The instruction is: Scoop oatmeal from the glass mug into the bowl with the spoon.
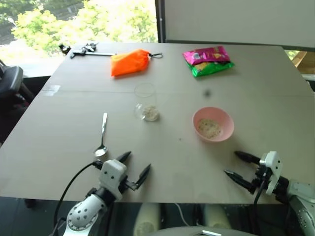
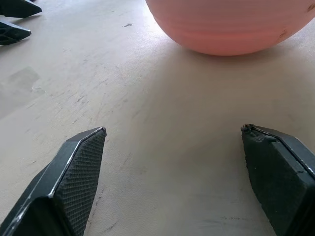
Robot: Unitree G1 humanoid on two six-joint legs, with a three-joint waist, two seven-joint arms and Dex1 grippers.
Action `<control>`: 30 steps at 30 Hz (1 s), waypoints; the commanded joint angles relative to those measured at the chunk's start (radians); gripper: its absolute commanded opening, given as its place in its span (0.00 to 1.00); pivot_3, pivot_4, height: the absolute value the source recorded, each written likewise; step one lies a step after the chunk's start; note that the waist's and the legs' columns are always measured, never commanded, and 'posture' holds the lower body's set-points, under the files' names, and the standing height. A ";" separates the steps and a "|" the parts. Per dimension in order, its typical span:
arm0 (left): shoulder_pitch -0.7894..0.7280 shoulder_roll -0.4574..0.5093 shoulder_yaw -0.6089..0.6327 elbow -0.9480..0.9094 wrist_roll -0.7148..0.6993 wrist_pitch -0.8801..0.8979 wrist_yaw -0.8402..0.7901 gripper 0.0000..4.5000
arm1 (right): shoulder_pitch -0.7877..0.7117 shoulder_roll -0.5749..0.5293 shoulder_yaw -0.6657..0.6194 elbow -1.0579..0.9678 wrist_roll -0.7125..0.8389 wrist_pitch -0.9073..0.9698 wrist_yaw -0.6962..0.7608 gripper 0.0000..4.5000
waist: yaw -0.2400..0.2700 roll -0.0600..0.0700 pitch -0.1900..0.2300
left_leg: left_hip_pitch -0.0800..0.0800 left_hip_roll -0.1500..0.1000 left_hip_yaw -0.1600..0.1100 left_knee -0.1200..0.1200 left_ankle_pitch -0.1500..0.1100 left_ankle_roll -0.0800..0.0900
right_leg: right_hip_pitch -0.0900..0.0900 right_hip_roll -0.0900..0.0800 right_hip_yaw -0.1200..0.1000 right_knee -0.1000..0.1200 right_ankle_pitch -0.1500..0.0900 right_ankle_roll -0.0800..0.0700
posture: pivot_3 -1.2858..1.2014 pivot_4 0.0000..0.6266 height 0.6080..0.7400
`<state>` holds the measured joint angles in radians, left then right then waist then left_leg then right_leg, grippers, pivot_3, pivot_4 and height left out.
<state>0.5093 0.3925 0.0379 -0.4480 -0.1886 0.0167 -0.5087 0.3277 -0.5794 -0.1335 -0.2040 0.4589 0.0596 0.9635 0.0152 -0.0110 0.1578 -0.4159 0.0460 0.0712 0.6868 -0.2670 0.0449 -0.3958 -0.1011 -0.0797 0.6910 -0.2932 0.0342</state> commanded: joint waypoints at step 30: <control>0.014 -0.022 0.026 -0.035 -0.054 -0.031 0.006 1.00 | -0.033 -0.031 0.044 -0.007 -0.028 -0.007 0.067 0.98 | -0.001 0.000 0.000 | 0.000 0.000 0.000 0.000 0.000 0.000 | 0.000 0.000 0.000 0.000 0.000 0.000 | 0.52 0.24 0.66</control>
<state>0.5164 0.3764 0.0419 -0.4482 -0.2110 0.0075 -0.4992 0.2868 -0.5990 -0.1109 -0.1850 0.4319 0.0412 1.0074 0.0146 -0.0113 0.1580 -0.4158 0.0461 0.0713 0.6869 -0.2670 0.0450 -0.3958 -0.1007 -0.0795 0.6911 -0.2930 0.0344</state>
